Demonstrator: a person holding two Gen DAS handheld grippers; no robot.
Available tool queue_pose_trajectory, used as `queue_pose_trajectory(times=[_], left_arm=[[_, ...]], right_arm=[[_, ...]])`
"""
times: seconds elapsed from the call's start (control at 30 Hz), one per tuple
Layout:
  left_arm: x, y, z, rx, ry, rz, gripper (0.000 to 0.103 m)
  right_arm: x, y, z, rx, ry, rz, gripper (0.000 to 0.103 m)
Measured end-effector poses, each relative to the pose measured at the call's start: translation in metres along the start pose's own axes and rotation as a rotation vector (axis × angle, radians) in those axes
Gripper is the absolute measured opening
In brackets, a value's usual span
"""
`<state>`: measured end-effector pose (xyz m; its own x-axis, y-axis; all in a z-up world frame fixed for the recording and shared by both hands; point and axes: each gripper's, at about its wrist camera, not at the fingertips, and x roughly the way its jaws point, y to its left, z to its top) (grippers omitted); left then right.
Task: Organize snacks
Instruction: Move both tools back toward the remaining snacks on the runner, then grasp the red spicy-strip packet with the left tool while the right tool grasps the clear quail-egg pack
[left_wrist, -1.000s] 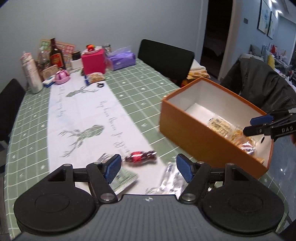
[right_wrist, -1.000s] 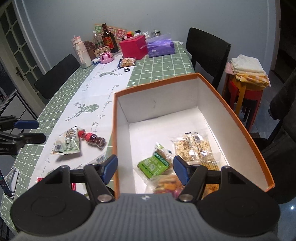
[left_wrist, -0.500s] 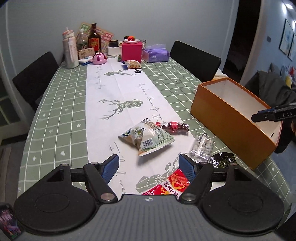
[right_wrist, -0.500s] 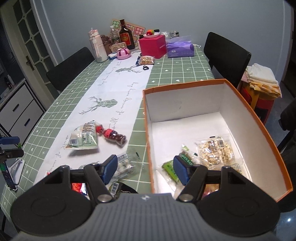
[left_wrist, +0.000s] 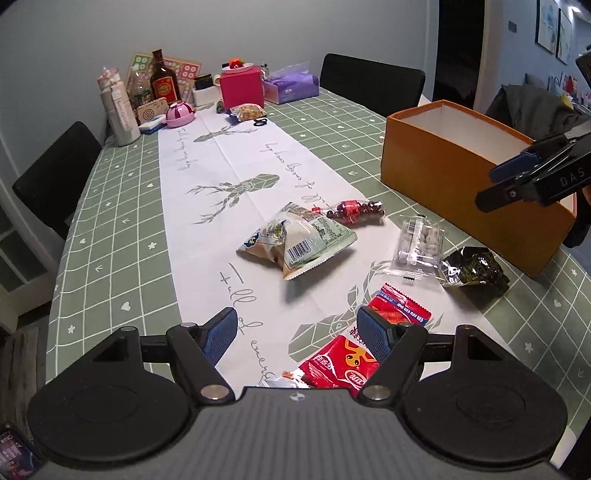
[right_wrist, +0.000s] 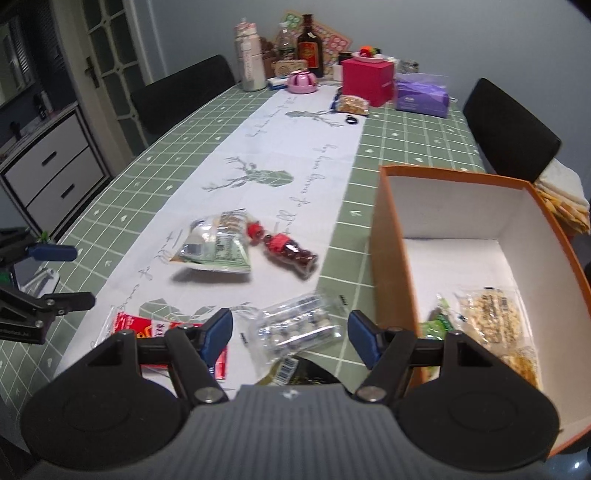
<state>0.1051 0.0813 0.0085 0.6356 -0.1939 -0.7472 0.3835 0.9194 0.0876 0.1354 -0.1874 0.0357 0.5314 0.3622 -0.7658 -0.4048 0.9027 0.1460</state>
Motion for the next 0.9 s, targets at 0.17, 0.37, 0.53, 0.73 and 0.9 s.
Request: queue_pose_trajectory(times=[0.17, 0.37, 0.53, 0.73, 0.9], left_arm=[[0.015, -0.015, -0.009, 0.125, -0.004, 0.043, 0.087], [0.039, -0.038, -0.014, 0.234, 0.024, -0.015, 0.087], [0.053, -0.058, -0.011, 0.311, 0.042, -0.053, 0.087], [0.065, -0.072, -0.014, 0.351, 0.077, -0.090, 0.089], [0.073, -0.073, -0.017, 0.374, 0.116, -0.096, 0.089]], right_arm=[[0.019, 0.017, 0.001, -0.031, 0.040, 0.007, 0.070], [0.051, 0.019, -0.004, 0.044, 0.095, -0.041, 0.072], [0.077, 0.011, -0.011, 0.177, 0.127, -0.111, 0.084], [0.095, 0.010, -0.012, 0.268, 0.130, -0.163, 0.088], [0.111, 0.008, -0.007, 0.331, 0.155, -0.179, 0.089]])
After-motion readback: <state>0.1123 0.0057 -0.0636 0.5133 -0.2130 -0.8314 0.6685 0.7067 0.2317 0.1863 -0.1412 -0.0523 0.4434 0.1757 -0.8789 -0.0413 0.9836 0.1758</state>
